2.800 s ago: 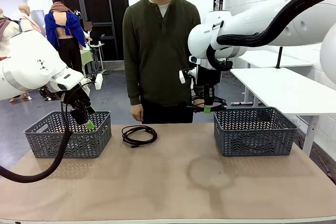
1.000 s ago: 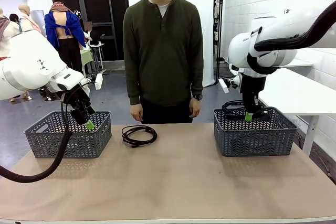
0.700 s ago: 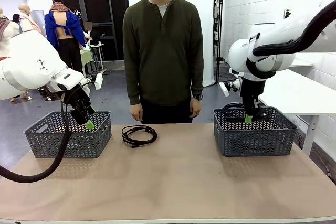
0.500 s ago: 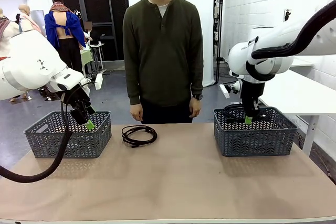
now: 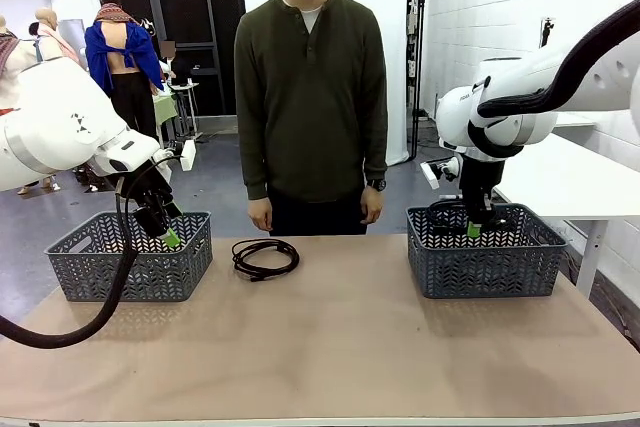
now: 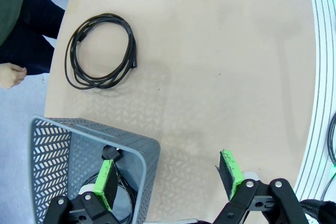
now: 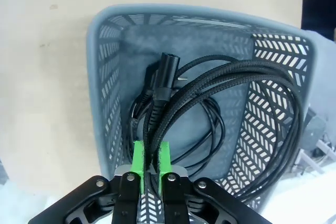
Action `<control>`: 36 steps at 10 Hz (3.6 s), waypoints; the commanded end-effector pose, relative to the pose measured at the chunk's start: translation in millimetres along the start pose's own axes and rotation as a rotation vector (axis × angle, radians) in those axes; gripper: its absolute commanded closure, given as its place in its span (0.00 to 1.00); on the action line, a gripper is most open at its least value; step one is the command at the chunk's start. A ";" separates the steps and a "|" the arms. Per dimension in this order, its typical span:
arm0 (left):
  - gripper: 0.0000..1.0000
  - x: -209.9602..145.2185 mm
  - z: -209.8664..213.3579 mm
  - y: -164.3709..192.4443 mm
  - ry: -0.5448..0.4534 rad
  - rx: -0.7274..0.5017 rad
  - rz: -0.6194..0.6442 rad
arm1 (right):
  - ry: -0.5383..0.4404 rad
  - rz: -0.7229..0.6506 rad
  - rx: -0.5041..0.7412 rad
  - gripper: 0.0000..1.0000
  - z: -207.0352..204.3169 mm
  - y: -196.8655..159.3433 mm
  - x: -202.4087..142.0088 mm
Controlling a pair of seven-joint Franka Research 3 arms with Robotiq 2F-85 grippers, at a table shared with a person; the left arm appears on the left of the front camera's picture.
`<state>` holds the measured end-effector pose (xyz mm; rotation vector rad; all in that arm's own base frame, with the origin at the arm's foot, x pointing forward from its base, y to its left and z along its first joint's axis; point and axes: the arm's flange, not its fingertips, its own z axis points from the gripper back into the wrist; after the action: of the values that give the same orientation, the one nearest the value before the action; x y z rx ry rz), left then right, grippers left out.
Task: Organize the cables according to human instructions.
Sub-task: Pick up a bundle of cables and place it in the basket indicated by the human.
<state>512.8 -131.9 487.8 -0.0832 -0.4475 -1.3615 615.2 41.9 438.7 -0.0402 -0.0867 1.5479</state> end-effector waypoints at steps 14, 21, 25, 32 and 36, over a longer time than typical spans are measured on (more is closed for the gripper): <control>0.00 0.9 2.3 0.7 -0.002 -0.006 0.003 | -0.005 -0.026 -0.011 0.00 15.0 -15.4 -1.2; 0.00 0.9 2.3 0.7 -0.002 -0.006 0.003 | 0.005 -0.215 0.003 0.00 48.3 19.3 36.8; 0.00 0.9 2.3 0.7 -0.002 -0.006 0.003 | -0.048 -0.415 -0.049 0.00 74.3 84.0 85.0; 0.00 0.9 2.3 0.7 -0.002 -0.006 0.003 | -0.258 -0.474 -0.172 0.00 58.5 156.2 124.2; 0.00 0.9 2.3 0.7 -0.002 -0.006 0.003 | -0.211 -0.475 -0.171 0.00 65.5 149.2 127.4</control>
<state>512.9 -132.1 487.9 -0.0833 -0.4477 -1.3618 462.8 172.2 496.0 0.0164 -0.3772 1.0649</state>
